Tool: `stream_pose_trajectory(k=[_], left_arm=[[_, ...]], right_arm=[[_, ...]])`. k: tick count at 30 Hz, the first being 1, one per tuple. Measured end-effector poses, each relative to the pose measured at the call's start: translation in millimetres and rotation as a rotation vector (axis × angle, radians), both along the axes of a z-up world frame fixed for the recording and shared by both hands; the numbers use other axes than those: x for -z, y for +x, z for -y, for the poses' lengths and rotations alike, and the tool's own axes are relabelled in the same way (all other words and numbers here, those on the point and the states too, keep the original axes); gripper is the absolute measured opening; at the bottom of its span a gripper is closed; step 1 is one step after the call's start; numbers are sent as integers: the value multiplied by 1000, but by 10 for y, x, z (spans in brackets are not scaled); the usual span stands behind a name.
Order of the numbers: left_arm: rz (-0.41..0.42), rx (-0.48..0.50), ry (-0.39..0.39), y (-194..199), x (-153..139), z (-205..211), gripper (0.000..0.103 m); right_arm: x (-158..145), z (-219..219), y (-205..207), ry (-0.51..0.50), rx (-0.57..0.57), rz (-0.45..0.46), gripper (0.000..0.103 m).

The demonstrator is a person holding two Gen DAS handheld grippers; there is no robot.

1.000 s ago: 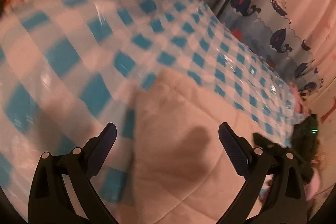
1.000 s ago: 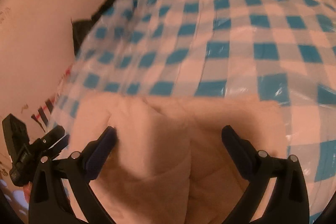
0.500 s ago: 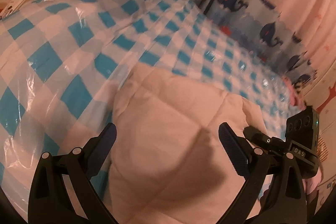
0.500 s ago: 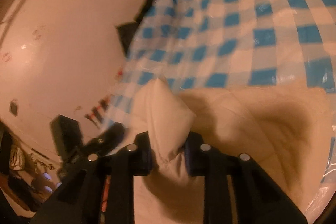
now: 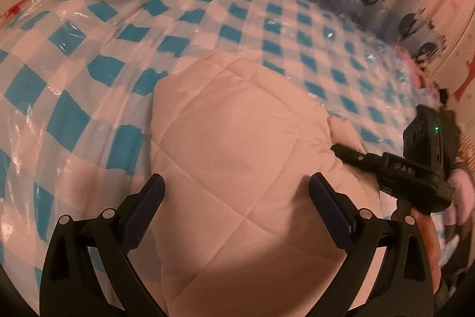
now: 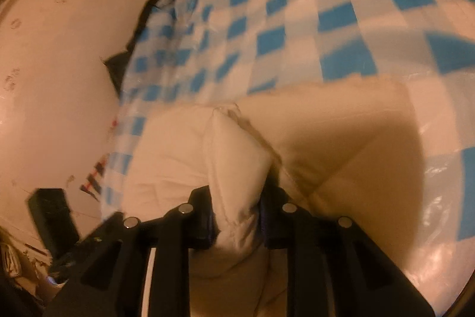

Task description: Fold large clothes

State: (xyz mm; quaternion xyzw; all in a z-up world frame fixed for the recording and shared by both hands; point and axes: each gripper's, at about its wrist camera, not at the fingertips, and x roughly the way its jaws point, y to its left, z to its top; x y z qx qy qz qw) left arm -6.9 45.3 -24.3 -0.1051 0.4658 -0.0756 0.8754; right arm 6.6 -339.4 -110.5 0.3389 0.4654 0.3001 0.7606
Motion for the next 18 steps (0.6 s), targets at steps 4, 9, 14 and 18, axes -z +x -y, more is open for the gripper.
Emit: stream_pose_trajectory(k=[4, 9, 14, 18], left_arm=[[-8, 0, -4, -19, 44, -21, 95], [11, -4, 11, -56, 21, -18, 95], [3, 19, 4, -64, 7, -21, 95], [-31, 35, -101, -151, -77, -252, 95]], right_arm=[[-118, 89, -17, -34, 8, -2, 31], [-624, 309, -522, -213, 69, 156, 54], [-209, -94, -417, -267, 9, 47, 65], [-519, 166, -724, -194, 83, 149, 66]])
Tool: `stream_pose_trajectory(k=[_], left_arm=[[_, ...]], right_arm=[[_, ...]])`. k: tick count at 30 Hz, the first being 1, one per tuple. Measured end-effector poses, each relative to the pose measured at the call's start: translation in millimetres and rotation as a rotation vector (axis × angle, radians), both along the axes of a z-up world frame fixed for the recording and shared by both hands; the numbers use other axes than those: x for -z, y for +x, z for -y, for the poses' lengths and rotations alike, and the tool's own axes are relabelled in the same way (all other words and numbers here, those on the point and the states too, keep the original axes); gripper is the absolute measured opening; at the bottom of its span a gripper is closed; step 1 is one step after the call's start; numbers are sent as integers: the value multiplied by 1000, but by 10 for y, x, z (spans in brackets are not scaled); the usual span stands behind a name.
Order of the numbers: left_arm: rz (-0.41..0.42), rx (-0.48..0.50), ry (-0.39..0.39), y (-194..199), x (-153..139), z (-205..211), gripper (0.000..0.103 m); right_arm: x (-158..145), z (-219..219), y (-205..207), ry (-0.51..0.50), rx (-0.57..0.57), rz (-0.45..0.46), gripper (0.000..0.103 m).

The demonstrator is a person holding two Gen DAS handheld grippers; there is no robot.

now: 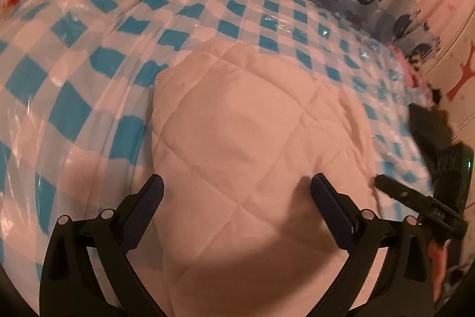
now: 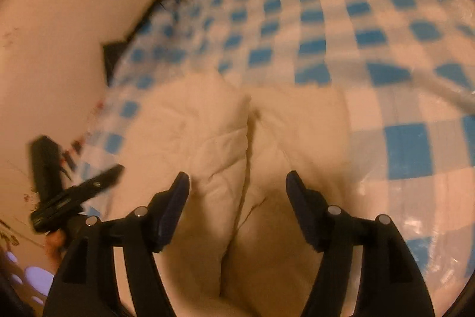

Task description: Fold large clothes

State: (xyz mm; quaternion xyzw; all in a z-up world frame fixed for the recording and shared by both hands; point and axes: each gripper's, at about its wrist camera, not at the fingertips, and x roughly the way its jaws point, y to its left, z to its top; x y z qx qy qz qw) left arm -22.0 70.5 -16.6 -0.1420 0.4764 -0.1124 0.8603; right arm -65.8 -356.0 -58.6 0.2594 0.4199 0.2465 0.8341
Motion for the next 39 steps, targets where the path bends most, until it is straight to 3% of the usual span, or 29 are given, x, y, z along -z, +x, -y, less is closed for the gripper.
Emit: stream_pose_trajectory(k=[2, 4, 7, 10, 13, 15, 18, 22, 24, 25, 27, 29, 30, 32, 33, 35, 37, 39], left_arm=[[-21, 0, -47, -65, 5, -156, 95], [-63, -41, -91, -128, 92, -382, 95], [-137, -87, -178, -184, 288, -601, 95], [-179, -89, -264, -256, 464, -690, 95], [-170, -92, -321, -299, 554, -627, 95], [-162, -34, -401, -276, 555, -517, 95], [-84, -99, -254, -295, 381, -442, 95], [-72, -143, -225, -267, 320, -621, 95], [-68, -132, -194, -292, 331, -557, 95], [-62, -126, -170, -303, 321, -524, 96], [-54, -116, -147, -310, 291, -464, 96], [-60, -118, -155, -281, 274, -494, 95], [-62, -119, -160, -276, 286, -533, 95], [-63, -120, -159, -298, 291, -550, 95], [-63, -120, -158, -307, 293, -563, 95], [-68, -103, -148, -317, 282, -542, 95], [-49, -102, -91, -383, 218, -490, 95], [1, -110, -12, -485, 123, -468, 95]], right_arm=[[12, 192, -207, 29, 55, 4, 70], [196, 318, -267, 68, 109, -64, 73], [487, 382, -231, 246, 113, -192, 73], [522, 179, -193, 204, 67, -206, 74], [568, -199, -142, 145, 18, -208, 79], [537, -433, -56, 176, -25, -184, 81], [433, -633, 53, 204, -46, -136, 81], [564, -798, 171, 211, -101, -171, 81], [535, -639, 124, 178, -44, -186, 81], [469, -552, 48, 156, 9, -158, 81], [151, -378, -206, 108, 120, 3, 82], [-67, -443, -334, 98, 91, 99, 87], [-173, -596, -369, 40, 44, 131, 88], [-149, -905, -315, -137, -17, 83, 89], [-40, -955, -317, -180, -29, 42, 89], [354, -970, -265, -166, -30, -50, 91], [705, -885, -276, -84, -18, -102, 97], [725, -822, -308, -41, -2, -118, 97]])
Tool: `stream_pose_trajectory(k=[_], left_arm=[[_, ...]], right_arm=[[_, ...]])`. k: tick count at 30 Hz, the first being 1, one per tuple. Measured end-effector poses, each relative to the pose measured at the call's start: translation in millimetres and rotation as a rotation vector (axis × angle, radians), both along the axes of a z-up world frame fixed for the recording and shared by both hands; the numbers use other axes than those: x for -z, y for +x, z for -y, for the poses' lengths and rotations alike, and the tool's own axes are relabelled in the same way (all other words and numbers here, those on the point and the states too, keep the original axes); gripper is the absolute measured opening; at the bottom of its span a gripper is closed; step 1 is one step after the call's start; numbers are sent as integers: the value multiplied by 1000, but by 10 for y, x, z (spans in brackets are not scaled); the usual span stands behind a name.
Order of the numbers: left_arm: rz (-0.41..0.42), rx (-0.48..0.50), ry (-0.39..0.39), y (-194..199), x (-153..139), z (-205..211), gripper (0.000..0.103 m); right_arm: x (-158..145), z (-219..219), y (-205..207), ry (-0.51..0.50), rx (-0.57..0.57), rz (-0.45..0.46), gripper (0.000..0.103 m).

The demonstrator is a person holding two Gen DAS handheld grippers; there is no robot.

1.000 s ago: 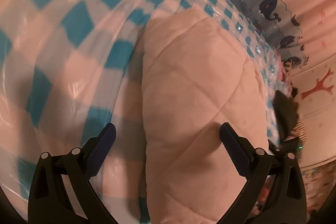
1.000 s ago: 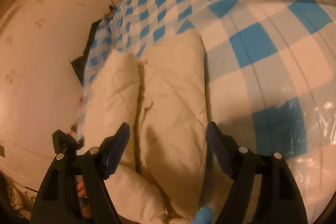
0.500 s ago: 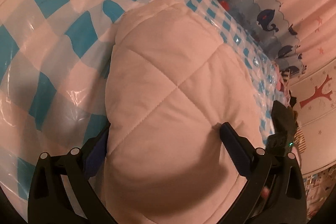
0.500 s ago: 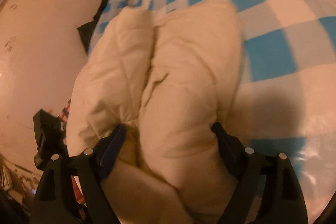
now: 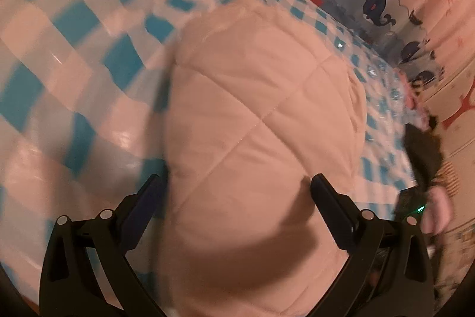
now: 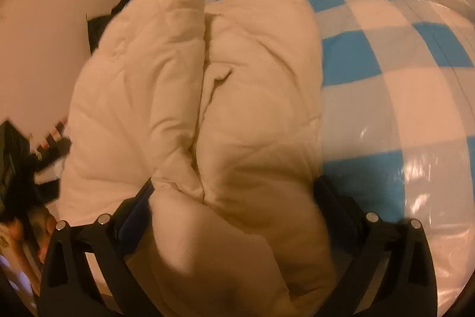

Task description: Fold large clothes

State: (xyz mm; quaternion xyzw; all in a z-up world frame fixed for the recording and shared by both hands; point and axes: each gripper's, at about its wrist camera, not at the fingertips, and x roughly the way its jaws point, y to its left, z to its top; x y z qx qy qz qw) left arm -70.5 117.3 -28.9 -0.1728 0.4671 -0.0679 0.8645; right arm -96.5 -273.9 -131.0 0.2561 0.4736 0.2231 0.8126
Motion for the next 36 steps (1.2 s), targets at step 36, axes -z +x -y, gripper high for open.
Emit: stream_pose_trajectory(k=[36], left_arm=[[300, -6, 289, -723, -709, 274, 95]], right_arm=[[-901, -124, -751, -161, 5, 298, 97]])
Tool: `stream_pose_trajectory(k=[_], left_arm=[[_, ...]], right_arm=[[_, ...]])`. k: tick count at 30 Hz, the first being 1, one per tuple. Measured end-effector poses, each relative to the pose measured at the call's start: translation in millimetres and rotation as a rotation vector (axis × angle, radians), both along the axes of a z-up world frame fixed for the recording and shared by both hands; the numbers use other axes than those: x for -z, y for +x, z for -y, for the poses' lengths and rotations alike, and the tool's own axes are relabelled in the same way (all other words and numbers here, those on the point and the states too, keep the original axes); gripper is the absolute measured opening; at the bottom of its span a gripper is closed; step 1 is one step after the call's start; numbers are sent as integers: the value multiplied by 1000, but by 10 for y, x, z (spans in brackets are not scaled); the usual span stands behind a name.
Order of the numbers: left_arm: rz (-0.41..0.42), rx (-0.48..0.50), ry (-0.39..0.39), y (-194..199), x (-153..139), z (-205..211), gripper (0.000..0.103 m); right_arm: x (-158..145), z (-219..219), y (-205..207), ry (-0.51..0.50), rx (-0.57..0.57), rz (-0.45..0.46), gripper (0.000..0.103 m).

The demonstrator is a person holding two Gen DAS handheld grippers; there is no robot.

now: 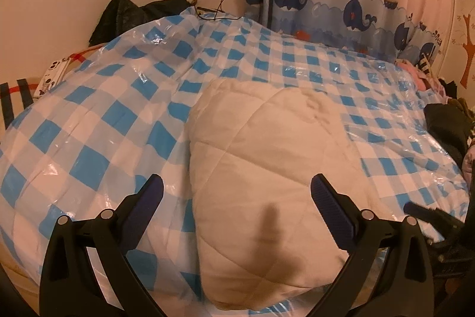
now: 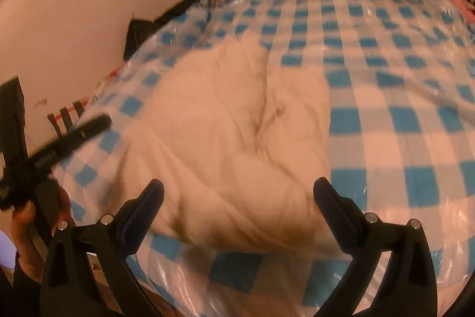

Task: Fold large clothes
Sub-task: 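Open the right tool and release the folded end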

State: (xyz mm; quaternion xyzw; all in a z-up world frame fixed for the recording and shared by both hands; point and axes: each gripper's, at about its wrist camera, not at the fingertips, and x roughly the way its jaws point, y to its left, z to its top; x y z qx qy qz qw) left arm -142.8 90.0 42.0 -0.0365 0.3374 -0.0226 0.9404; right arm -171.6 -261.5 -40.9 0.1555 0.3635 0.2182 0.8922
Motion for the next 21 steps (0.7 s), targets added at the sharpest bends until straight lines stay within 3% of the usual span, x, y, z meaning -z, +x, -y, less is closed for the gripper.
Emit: stream_pose_trajectory(k=[6, 21], left_arm=[[-3, -3, -4, -20, -31, 42, 95], [-85, -36, -24, 96, 34, -26, 95]], right_arm=[[-101, -195, 239, -28, 10, -57, 97], [-189, -502, 264, -96, -6, -103, 97]])
